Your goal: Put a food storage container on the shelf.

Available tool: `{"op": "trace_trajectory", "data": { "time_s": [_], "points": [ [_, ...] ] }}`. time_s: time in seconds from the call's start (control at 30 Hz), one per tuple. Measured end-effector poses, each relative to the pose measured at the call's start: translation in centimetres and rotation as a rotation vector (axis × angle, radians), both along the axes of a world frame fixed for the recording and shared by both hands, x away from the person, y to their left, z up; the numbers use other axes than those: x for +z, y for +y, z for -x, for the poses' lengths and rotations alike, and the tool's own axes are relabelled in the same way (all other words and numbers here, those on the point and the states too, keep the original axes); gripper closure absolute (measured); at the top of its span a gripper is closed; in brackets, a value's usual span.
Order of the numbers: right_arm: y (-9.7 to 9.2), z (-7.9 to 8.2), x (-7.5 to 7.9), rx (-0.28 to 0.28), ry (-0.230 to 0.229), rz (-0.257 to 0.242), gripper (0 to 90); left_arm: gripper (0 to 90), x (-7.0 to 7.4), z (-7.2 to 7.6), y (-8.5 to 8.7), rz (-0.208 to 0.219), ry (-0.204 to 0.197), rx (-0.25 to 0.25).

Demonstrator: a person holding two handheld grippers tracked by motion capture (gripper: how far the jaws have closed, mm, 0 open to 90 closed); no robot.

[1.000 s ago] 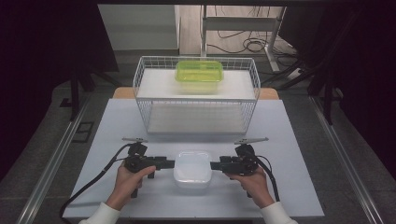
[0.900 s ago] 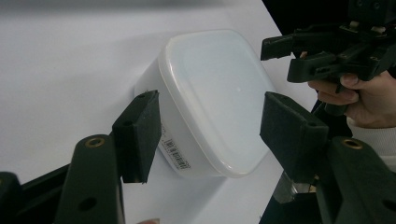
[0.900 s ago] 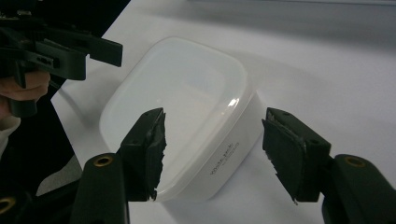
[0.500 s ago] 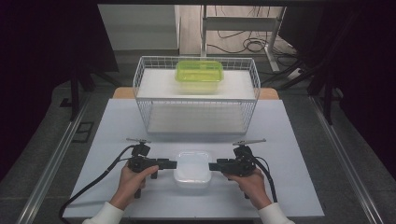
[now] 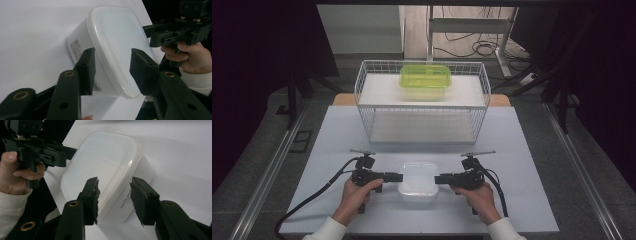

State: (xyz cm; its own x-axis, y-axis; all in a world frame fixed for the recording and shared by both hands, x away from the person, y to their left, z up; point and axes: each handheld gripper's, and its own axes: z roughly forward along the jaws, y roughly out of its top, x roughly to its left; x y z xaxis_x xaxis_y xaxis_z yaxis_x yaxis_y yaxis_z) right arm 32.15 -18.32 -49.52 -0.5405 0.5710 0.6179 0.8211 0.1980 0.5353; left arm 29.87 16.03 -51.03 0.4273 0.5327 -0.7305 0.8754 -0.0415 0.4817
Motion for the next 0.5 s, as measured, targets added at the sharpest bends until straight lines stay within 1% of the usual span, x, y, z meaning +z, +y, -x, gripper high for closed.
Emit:
{"op": "trace_trajectory", "data": {
  "time_s": [0.1, 0.2, 0.37, 0.43, 0.47, 0.5],
  "points": [
    [-0.14, -0.07, -0.30, 0.000, 0.030, -0.027, 61.0, 60.4, -0.13, -0.04, 0.03, -0.003, 0.009, 0.003],
    [-0.16, -0.10, -0.40, -0.003, 0.048, -0.038, 62.5, 67.2, -0.32, -0.02, 0.09, 0.003, 0.019, 0.021],
    [-0.35, -0.09, -0.57, -0.026, 0.080, -0.064, 65.2, 69.3, -0.39, 0.04, 0.16, 0.019, 0.034, 0.030],
    [-0.45, -0.02, -0.59, -0.033, 0.093, -0.077, 66.5, 70.0, -0.34, 0.12, 0.20, 0.020, 0.031, 0.028],
    [-0.51, 0.02, -0.59, -0.035, 0.095, -0.082, 67.3, 70.6, -0.29, 0.20, 0.16, 0.028, 0.034, 0.036],
    [-0.59, 0.05, -0.56, -0.036, 0.093, -0.088, 68.4, 71.4, -0.25, 0.26, 0.21, 0.032, 0.028, 0.037]
  ]
}}
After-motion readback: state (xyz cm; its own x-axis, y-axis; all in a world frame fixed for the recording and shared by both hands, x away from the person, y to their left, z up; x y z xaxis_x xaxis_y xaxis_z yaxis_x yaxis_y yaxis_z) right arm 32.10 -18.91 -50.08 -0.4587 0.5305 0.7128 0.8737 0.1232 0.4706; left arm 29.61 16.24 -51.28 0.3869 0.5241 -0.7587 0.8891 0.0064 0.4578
